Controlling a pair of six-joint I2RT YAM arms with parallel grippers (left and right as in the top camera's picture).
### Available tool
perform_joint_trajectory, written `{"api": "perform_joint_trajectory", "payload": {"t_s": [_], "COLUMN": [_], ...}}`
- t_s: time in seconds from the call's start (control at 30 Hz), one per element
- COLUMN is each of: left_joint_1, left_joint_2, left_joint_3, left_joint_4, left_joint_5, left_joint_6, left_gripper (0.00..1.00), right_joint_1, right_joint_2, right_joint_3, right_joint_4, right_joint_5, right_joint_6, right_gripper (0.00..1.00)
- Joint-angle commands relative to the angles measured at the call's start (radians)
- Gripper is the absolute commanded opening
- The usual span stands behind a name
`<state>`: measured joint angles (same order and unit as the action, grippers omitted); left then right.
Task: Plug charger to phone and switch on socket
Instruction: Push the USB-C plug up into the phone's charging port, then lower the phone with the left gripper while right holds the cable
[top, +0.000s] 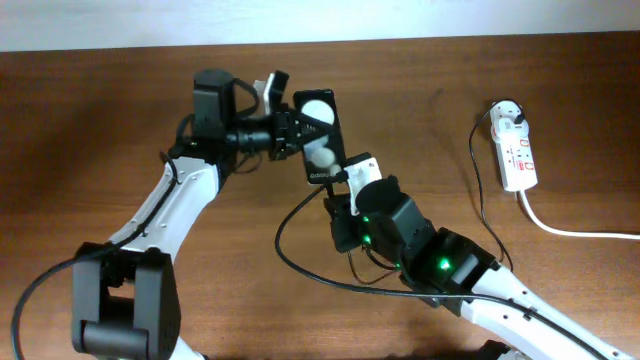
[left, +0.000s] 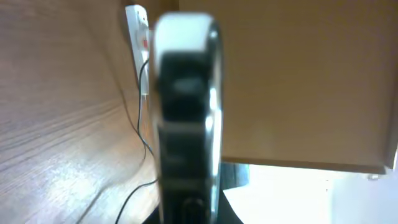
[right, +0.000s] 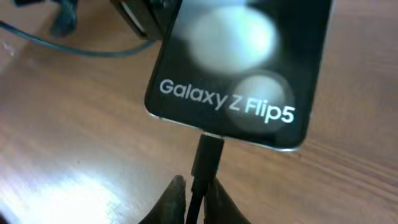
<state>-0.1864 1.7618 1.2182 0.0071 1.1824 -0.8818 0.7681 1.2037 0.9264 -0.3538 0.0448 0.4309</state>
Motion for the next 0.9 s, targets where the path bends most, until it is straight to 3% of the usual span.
{"api": "perform_joint_trajectory", "payload": {"t_s": [0.0,0.13,0.27,0.43,0.63,0.8,0.87], "left_joint_1": [-0.035,-0.035,-0.035,-0.035,-0.036,-0.037,-0.037], "left_joint_2": [-0.002,-0.002,-0.002,-0.002,-0.002,-0.002,-0.002], "left_joint_3": [-0.006,-0.006,-0.006,-0.006,-0.006,-0.006,-0.006], "left_joint_4": [-0.001,-0.001,0.003,-0.001,-0.009,-0.207,-0.202], "left_joint_5": [0.002,-0.132,-0.134,-0.071,0.045,0.052,0.052], "left_joint_6": [0.017,0.016,0.016,0.025,0.122,0.274,0.274], "left_gripper": [0.0,0.0,0.0,0.0,0.0,0.0,0.0], "right_joint_1": [-0.009,-0.008,-0.008,-0.01,-0.01,-0.01,-0.01], "right_joint_2": [0.0,0.001,0.028,0.047,0.046,0.046,0.046], "right_joint_3": [0.017,0.017,0.017,0.017,0.018,0.051,0.055], "right_joint_4": [-0.005,-0.043,-0.079,-0.018,0.066,0.135,0.134], "right_joint_5": [0.032,-0.036,-0.042,-0.033,0.032,0.031,0.031], "right_joint_6": [-0.007,-0.004,-0.003,-0.005,-0.008,-0.008,-0.008], "right_gripper": [0.21,0.23,0.2,0.14,0.11,0.09,0.14]}}
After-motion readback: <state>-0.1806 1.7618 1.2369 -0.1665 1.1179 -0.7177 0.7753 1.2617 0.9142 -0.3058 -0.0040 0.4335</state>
